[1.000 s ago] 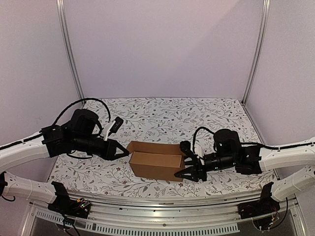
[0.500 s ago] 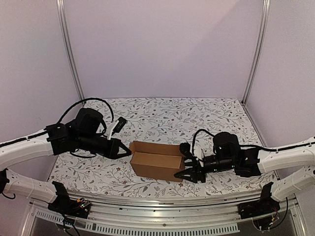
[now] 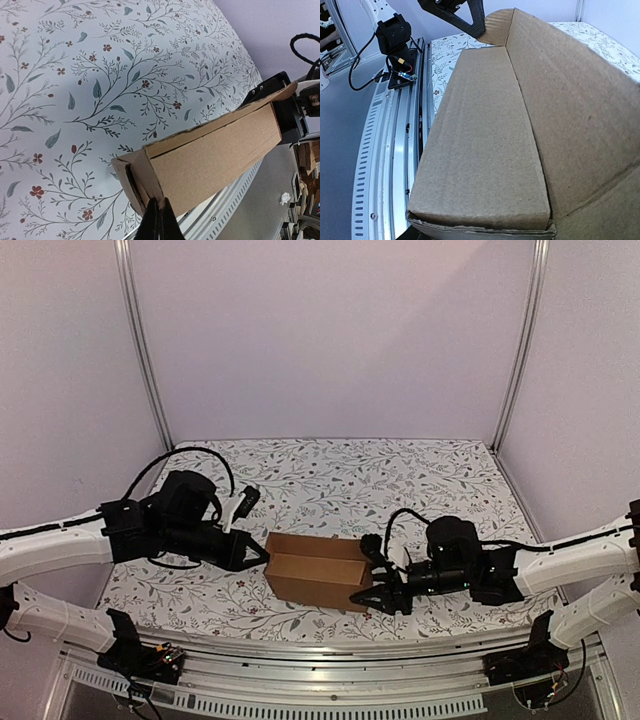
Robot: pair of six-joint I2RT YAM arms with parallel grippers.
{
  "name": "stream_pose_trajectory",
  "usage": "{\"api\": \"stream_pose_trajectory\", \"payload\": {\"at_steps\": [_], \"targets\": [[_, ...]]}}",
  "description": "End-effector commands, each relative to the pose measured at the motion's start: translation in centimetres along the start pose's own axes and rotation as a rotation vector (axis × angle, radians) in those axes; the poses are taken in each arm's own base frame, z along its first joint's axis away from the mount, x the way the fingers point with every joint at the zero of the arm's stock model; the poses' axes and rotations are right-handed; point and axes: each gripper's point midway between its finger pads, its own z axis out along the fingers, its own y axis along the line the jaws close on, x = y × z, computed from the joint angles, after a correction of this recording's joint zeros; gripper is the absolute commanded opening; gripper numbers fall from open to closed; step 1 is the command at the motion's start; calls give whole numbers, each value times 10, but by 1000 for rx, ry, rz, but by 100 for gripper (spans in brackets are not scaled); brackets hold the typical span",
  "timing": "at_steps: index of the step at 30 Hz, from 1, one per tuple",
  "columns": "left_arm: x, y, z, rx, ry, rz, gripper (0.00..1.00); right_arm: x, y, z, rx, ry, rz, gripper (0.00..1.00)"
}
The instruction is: Fold the paper box
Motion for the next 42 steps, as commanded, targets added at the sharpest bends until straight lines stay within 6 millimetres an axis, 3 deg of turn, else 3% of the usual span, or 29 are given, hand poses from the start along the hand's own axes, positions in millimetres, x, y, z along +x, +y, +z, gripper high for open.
{"api": "stream_pose_trajectory", "payload": {"at_steps": [1,13,24,42], "targets": [[26,-3,9,20,65,20,0,-9,-16,2,83,-65,37,31],[38,28,20,-104,74,56,0,9,-16,5,76,-66,46,31],[47,22,30,-65,100,32,0,12,-25,2,133,-111,61,32],[76,24,50,-112,158,45,0,38,-38,12,233,-195,65,32]]}}
